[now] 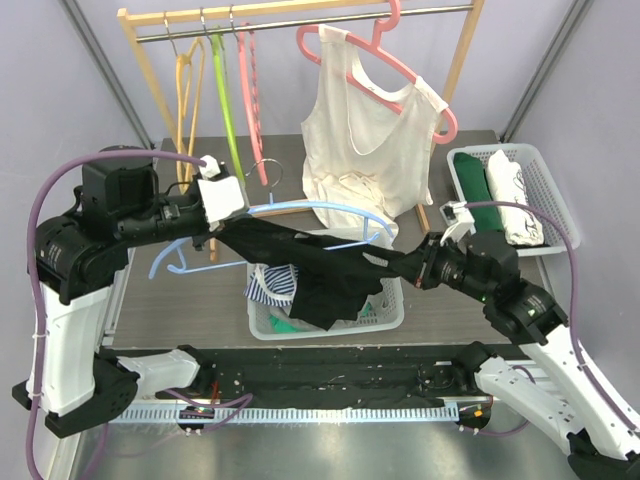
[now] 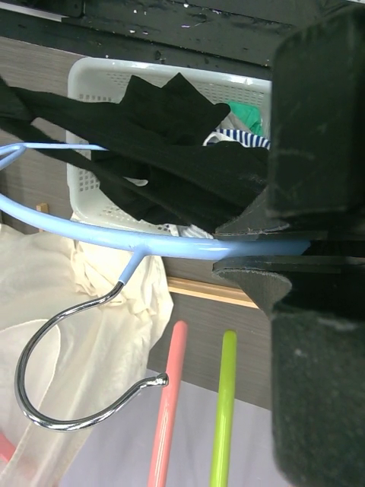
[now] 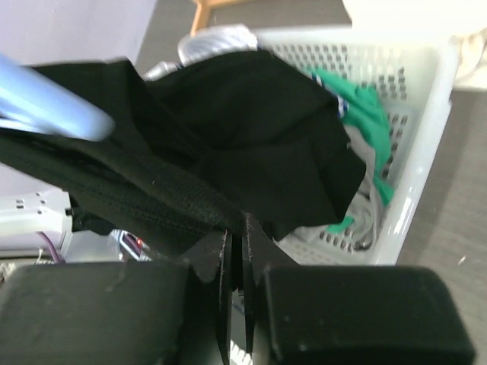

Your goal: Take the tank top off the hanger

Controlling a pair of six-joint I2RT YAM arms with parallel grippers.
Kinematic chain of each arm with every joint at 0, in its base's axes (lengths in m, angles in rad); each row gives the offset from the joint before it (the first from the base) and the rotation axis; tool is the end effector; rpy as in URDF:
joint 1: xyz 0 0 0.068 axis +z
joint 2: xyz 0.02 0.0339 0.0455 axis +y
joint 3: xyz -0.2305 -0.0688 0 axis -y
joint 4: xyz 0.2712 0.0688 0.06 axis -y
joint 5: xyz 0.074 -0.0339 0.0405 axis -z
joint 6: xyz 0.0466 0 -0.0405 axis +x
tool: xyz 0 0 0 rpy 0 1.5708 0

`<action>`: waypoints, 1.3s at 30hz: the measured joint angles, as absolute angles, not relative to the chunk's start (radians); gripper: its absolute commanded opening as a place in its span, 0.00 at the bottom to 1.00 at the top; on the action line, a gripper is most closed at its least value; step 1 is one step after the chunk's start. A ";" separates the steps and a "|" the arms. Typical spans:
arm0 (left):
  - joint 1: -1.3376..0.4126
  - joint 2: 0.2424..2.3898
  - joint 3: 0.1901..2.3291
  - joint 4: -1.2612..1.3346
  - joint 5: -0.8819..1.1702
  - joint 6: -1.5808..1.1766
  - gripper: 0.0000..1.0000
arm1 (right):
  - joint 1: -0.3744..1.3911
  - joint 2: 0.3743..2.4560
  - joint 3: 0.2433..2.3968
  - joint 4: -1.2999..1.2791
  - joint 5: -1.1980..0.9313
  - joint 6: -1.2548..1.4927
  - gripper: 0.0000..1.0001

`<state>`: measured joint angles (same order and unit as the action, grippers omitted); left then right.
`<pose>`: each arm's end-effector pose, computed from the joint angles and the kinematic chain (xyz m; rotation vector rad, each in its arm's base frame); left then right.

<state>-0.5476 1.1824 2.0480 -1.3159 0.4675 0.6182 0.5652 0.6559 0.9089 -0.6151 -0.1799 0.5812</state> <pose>0.1315 -0.1048 0.5219 1.3319 1.4848 -0.4257 0.1619 0.1125 0.3376 -0.1107 2.0408 0.9185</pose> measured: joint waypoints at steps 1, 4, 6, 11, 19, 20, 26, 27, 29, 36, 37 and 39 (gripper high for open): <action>-0.548 1.185 2.057 -1.316 0.469 0.614 0.00 | 0.565 0.654 0.881 -0.614 -0.192 0.589 0.32; -0.548 1.198 2.088 -1.315 0.488 0.604 0.00 | 0.565 0.659 0.836 -0.607 -0.217 0.604 0.61; -0.548 1.206 2.108 -1.312 0.501 0.598 0.00 | 0.565 0.677 0.837 -0.611 -0.225 0.595 0.70; -0.547 1.213 2.115 -1.297 0.527 0.583 0.00 | 0.565 0.723 0.971 -0.673 -0.242 0.491 1.00; -0.548 1.248 2.089 -1.285 0.555 0.588 0.00 | 0.561 0.673 1.197 -0.657 -0.440 0.300 1.00; -0.548 1.256 2.089 -1.283 0.554 0.588 0.00 | 0.561 0.675 1.216 -0.667 -0.443 0.277 1.00; -0.553 1.308 2.114 -1.274 0.564 0.589 0.00 | 0.561 0.683 1.279 -0.751 -0.400 0.178 1.00; -0.557 1.314 2.118 -1.275 0.569 0.593 0.00 | 0.561 0.689 1.304 -0.765 -0.384 0.164 1.00; -0.566 1.322 2.123 -1.283 0.582 0.614 0.00 | 0.561 0.709 1.372 -0.776 -0.331 0.144 1.00; -0.590 1.324 2.124 -1.356 0.669 0.702 0.00 | 0.561 0.744 1.454 -0.683 -0.287 0.097 0.98; -0.590 1.324 2.124 -1.361 0.678 0.712 0.00 | 0.561 0.757 1.454 -0.673 -0.303 0.096 0.98; -0.590 1.323 2.124 -1.365 0.691 0.720 0.00 | 0.561 0.797 1.454 -0.655 -0.368 0.099 0.95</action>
<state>-0.5900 1.3228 2.1242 -1.3651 0.6907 0.7197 0.5606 0.7967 1.4540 -0.6552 -0.3676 0.0994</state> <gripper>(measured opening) 0.069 0.980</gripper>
